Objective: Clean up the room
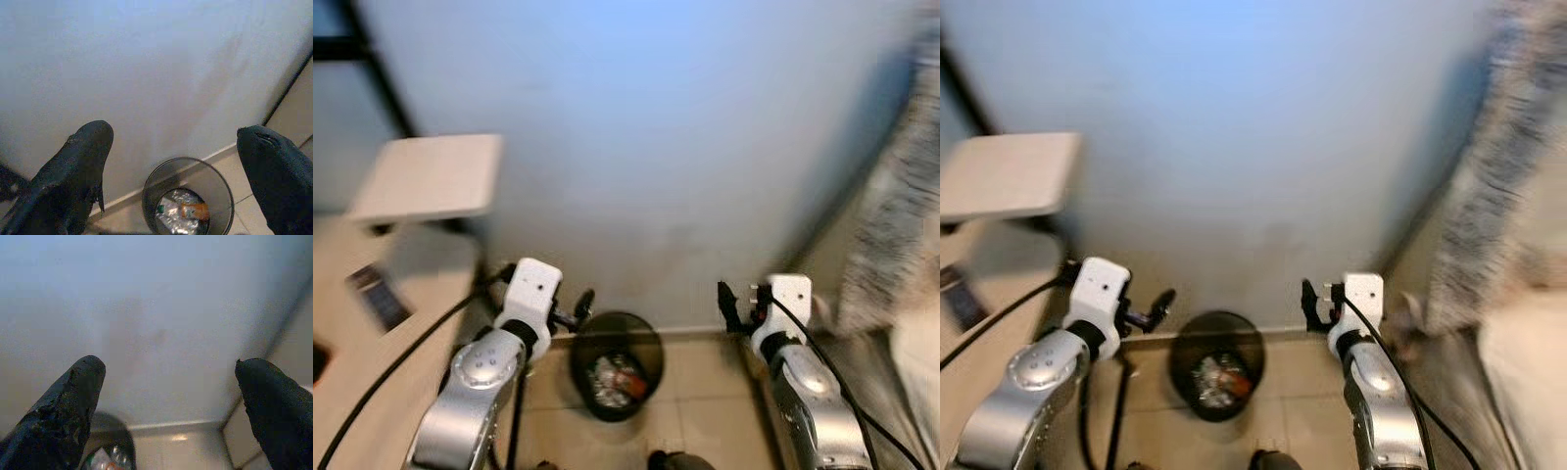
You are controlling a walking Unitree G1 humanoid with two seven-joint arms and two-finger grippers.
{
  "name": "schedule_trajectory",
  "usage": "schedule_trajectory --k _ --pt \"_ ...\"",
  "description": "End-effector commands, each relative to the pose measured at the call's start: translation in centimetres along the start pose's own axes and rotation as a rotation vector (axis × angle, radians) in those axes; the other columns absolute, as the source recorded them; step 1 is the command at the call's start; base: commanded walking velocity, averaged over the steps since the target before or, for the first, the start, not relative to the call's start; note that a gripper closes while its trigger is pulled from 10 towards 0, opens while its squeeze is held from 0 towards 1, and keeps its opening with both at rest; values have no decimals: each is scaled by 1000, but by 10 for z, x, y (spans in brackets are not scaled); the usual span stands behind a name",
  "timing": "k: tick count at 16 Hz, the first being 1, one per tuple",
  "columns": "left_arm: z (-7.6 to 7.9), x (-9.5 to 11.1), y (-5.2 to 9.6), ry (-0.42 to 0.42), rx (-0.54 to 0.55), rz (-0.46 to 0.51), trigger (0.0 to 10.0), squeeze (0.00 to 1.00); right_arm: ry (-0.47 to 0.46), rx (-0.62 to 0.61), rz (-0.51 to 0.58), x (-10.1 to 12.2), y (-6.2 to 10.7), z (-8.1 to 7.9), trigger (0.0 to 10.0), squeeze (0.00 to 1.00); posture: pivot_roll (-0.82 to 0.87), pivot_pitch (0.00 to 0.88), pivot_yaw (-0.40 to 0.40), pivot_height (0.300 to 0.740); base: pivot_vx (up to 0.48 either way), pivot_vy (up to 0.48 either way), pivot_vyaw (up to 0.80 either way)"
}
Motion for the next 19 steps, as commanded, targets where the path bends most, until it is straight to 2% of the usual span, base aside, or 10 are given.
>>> schedule_trajectory --k 1,2,7,9,12,13,14,15,16,19 --pt "-7 -6 6 17 39 -18 10000 0 -45 -10 27 11 7 -4 10000 1000 -91 0 30 740 0 0 -775" --pt "-10 -13 11 32 62 -36 10000 0 -82 -20 50 17 13 -6 10000 1000 -97 0 32 740 0 0 -775" --pt "-18 -16 15 45 97 -42 10000 0 -51 -16 71 29 13 -7 10000 1000 -71 0 14 740 0 0 -753" --pt "-20 -19 18 46 112 -52 10000 0 -28 -11 48 28 18 -8 10000 937 -77 0 20 740 0 0 -731" --pt "-23 -19 20 52 123 -55 10000 0 -25 8 52 31 19 -11 10000 914 -62 0 13 740 0 0 -715" --pt "-23 -19 21 54 124 -55 10000 0 -25 21 48 31 21 -14 10000 765 -62 0 11 740 0 0 -712" --pt "-23 -20 22 51 124 -57 10000 0 -27 22 39 29 22 -15 10000 518 -60 0 5 740 0 0 -694" --pt "-22 -21 22 52 125 -58 10000 0 -36 24 21 26 24 -15 10000 94 -58 0 1 740 0 0 -675" --pt "-22 -21 23 55 126 -58 10000 0 -40 22 11 25 24 -14 10000 0 -57 0 -3 740 0 0 -656" --pt "-18 -20 24 49 105 -58 10000 0 -20 29 1 25 25 -12 10000 0 -58 0 0 740 0 0 -637"
Point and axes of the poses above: a point about 5 cm out from each wrist's last joint towards the gripper, its own y axis pointing back from the gripper into the wrist, its own x axis along the axis of the wrist's last joint, z = x × y, the point moved 2 cm from there along -y, pointing out of the wrist towards the gripper, and after that the axes turned 6 degrees about -y, right-handed, at the moved point
